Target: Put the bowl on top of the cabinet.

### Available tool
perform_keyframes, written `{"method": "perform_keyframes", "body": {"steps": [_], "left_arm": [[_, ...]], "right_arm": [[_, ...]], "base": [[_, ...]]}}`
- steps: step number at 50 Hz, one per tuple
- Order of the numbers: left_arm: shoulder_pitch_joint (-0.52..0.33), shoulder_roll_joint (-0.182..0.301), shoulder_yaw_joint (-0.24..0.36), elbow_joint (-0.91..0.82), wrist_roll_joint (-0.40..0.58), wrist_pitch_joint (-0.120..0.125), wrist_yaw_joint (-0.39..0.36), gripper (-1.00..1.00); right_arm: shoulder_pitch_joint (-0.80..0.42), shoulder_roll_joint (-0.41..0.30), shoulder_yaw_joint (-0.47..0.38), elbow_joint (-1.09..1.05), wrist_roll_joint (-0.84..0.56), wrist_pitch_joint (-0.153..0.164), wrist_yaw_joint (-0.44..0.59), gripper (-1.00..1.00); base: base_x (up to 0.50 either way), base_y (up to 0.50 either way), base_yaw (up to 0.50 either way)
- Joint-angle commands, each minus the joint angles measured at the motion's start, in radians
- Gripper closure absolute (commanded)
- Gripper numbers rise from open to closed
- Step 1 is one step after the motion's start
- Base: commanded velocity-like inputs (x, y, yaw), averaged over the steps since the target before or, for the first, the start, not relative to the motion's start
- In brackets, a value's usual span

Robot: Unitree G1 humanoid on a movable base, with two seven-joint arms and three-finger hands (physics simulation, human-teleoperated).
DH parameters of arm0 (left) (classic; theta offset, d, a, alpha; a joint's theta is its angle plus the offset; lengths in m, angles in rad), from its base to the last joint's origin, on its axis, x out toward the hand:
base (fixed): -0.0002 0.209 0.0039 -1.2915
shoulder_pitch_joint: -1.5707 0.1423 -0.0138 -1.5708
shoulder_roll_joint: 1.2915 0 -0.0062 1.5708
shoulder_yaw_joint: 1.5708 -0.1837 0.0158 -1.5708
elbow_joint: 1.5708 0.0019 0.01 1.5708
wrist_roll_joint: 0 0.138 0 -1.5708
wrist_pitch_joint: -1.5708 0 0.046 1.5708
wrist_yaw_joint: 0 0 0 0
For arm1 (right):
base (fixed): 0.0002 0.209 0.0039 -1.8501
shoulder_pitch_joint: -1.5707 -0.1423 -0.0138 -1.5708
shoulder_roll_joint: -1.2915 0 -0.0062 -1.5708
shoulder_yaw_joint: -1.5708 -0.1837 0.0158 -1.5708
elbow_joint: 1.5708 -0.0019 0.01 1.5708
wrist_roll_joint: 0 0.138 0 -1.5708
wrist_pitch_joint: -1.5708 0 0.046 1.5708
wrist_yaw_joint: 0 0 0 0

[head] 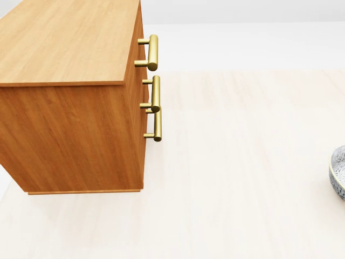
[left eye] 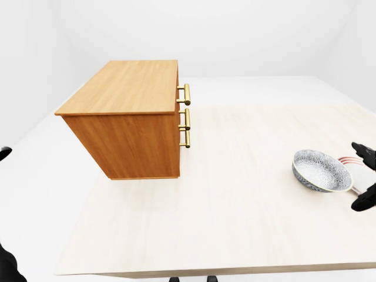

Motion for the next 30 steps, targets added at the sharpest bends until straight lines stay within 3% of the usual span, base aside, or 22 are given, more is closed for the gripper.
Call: {"method": "perform_keyframes", "body": {"steps": [1,17,30], "left_arm": [[-0.001,0.000,-0.002,-0.001,0.001,0.000,0.001,-1.00],[0.001,-0.002,-0.002,-0.003,0.003,0.000,-0.001,-1.00],[-0.001,-0.001,-0.002,0.000,0.002,0.000,0.000,-1.00]], "right_arm": [[0.005,0.014,0.002,0.061,-0.051,0.000,0.035,-1.00],[-0.027,0.052,0.060,0.096,-0.080,0.000,0.008,-1.00],[-0.057,0.078,0.090,0.039,-0.131,0.000,0.058,-1.00]], "base": [[0.00,0.00,0.00],[0.00,0.00,0.00],[0.00,0.00,0.00]]}}
